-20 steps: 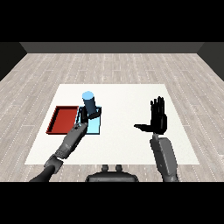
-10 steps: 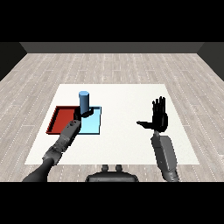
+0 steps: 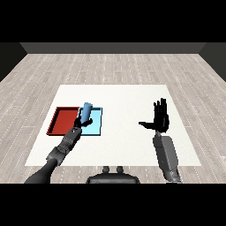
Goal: Pick the blue can and put it in the blue box
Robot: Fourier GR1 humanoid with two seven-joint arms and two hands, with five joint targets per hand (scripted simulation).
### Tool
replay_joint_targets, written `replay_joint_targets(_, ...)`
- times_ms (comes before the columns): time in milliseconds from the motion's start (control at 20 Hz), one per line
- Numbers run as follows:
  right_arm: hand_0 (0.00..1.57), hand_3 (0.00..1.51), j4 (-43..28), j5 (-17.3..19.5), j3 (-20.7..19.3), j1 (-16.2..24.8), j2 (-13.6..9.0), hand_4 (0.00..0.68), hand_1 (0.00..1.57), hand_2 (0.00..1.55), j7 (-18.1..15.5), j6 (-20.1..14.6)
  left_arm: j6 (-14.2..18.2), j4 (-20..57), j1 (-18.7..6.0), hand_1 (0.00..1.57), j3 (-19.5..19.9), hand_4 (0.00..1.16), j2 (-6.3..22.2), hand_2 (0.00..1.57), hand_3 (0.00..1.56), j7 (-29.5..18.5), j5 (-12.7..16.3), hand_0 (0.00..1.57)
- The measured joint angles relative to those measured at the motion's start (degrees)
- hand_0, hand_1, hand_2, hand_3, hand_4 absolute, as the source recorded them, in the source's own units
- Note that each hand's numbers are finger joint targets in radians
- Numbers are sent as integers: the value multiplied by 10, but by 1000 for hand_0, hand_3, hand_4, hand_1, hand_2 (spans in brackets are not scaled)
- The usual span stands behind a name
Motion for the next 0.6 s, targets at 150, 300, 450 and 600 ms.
replay_joint_targets(150,0,0,9,-2,-5,-4,-3,0,0,0,-5,9,-24,9,-2,984,5,526,1,943,0,0,-1,984)
replay_joint_targets(300,0,0,9,-3,-6,-11,-3,0,0,0,0,10,-36,17,-5,0,2,524,0,0,0,-3,-9,0)
replay_joint_targets(450,0,0,5,-5,-4,-5,2,0,0,0,-4,15,-29,21,-6,0,-13,0,-2,0,0,-4,-28,0)
replay_joint_targets(600,0,0,8,-6,-2,-5,9,0,0,0,-12,20,11,24,-11,0,-12,0,-6,0,0,-7,-32,0)
